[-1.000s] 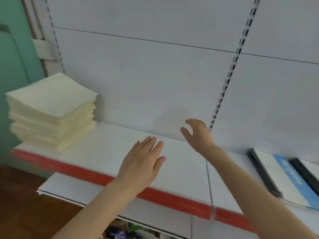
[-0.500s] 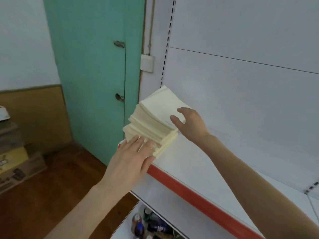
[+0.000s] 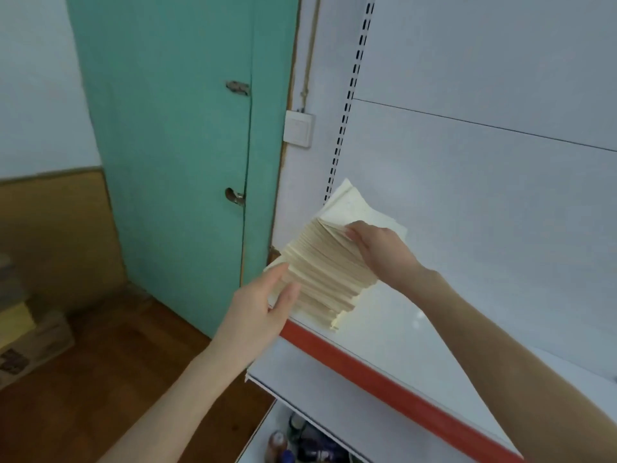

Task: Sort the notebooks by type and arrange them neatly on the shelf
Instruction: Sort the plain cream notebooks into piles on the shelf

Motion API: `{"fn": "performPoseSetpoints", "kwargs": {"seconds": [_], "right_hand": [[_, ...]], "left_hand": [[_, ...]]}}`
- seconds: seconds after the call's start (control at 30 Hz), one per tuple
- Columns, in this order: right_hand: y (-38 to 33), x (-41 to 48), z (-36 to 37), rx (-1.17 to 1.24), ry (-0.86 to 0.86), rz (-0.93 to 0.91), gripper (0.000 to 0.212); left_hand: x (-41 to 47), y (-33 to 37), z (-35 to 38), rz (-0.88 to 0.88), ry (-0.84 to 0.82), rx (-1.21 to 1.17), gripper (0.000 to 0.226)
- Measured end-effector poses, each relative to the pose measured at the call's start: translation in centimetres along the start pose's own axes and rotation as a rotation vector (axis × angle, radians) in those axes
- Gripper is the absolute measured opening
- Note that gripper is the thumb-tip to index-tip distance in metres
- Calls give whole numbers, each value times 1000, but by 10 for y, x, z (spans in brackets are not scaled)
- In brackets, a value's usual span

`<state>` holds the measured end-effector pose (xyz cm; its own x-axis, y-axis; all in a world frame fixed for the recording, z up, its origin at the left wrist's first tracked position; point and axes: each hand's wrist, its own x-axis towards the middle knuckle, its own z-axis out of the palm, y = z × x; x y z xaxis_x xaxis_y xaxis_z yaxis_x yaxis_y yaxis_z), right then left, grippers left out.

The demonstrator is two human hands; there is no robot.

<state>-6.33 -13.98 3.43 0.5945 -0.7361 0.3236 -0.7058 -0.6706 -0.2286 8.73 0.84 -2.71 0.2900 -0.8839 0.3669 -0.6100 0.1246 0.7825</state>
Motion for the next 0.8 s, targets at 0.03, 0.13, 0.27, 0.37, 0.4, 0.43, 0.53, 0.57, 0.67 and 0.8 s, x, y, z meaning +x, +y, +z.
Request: {"fn": "performPoseSetpoints", "kwargs": {"seconds": [0.03,0.13,0.27,0.37,0.4,0.43,0.53,0.57,0.67,0.8], "right_hand": [[-5,-7,-4,-11,35,37,32],[-31,-42,-8,-21,198,-41,28],[-66,-91,15,-180,300,-294,29],[-77,-112,36,-271,302,-387,34],[-80,-115,39,-254,285,-411,35],[-83,-115,38,-210,259,-440,39],[-90,-106,29,9,140,-506,46],[-92,-101,22,131,106,-468,43],[-83,-70,2,421,194,-147,28],[-32,-9,4,219,103,210,41]], "left_hand": [[4,2,-4,-80,-5,-185,49],[21,4,-13,-386,-106,-825,38],[35,11,-23,-547,-345,-1304,44],[32,16,-25,-526,-386,-1195,28],[32,15,-27,-508,-355,-1111,25],[31,12,-28,-488,-321,-1039,27],[24,6,-39,-474,-209,-917,30],[21,2,-43,-480,-177,-878,30],[7,-7,-58,-502,-145,-778,30],[-8,-22,-74,-503,-144,-847,36]]}}
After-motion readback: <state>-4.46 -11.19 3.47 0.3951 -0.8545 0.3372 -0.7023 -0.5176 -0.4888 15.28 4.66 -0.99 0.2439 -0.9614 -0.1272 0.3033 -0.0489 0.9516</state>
